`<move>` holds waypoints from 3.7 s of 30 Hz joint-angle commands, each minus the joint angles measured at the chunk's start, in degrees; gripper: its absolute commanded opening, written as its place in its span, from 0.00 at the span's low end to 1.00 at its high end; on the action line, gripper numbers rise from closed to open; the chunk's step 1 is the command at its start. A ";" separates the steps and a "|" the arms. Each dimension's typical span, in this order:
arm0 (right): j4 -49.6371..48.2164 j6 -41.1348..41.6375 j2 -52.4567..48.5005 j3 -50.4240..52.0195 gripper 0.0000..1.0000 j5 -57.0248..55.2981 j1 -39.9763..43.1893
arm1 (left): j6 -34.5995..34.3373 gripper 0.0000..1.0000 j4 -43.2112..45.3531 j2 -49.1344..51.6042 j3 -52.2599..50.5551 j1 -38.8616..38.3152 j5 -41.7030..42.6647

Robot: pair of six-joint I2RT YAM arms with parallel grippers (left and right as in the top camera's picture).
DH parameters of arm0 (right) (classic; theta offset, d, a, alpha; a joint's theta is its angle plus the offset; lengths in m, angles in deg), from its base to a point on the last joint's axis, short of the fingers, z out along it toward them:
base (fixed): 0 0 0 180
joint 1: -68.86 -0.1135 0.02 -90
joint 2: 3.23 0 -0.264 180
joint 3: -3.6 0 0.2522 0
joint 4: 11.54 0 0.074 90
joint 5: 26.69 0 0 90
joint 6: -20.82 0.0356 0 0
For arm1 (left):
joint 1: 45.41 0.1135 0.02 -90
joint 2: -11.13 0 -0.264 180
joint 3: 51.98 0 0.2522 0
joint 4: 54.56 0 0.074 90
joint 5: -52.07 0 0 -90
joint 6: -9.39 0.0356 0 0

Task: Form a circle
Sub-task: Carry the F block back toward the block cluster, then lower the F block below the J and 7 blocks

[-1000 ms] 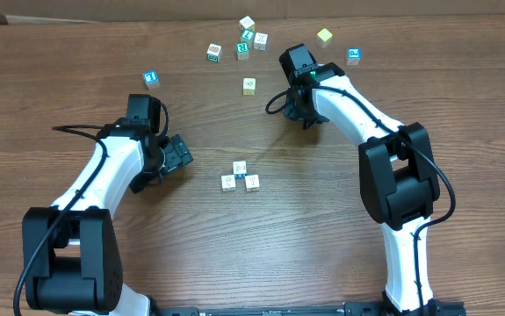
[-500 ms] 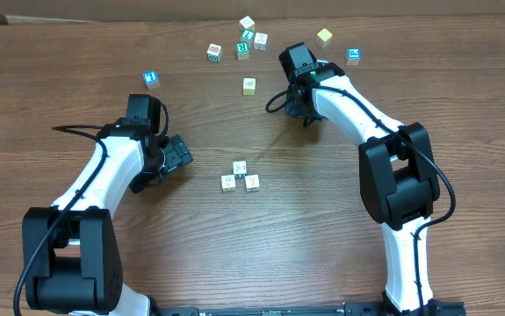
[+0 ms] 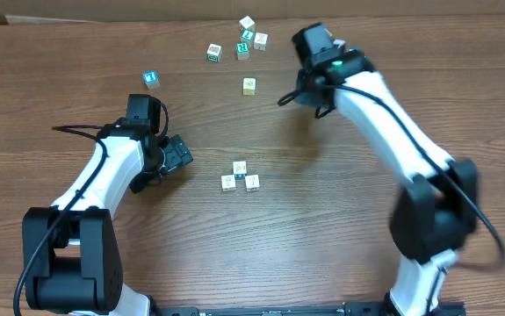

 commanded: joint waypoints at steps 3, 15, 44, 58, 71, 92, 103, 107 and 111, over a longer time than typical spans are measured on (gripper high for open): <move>7.50 -0.07 11.23 -0.52 0.26 6.05 -0.31 | -1.01 1.00 -0.11 0.48 0.85 -0.07 0.24; 21.38 0.20 13.07 6.84 0.26 15.69 -1.73 | -1.01 1.00 -0.11 0.48 0.85 -0.07 0.24; -4.61 23.17 13.07 43.63 0.25 21.64 -27.17 | -1.01 1.00 -0.11 0.48 0.85 -0.07 0.24; -10.58 10.93 13.07 43.63 0.25 21.42 -29.14 | -1.01 1.00 -0.11 0.48 0.85 -0.07 0.24; -19.71 8.94 13.00 43.63 0.21 16.68 -29.16 | -1.01 1.00 -0.11 0.48 0.85 -0.07 0.24; -27.50 18.62 11.82 43.63 0.20 6.08 -34.12 | -1.01 1.00 -0.11 0.48 0.85 -0.07 0.24; -29.18 18.34 9.97 43.63 0.32 6.08 -34.12 | -1.01 1.00 -0.11 0.48 0.85 -0.07 0.24; -29.18 18.36 9.97 43.63 0.44 6.10 -34.12 | -1.01 1.00 -0.11 0.48 0.85 -0.07 0.24; -28.70 18.49 9.97 43.30 0.51 6.16 -34.12 | -1.01 1.00 -0.11 0.48 0.85 -0.07 0.24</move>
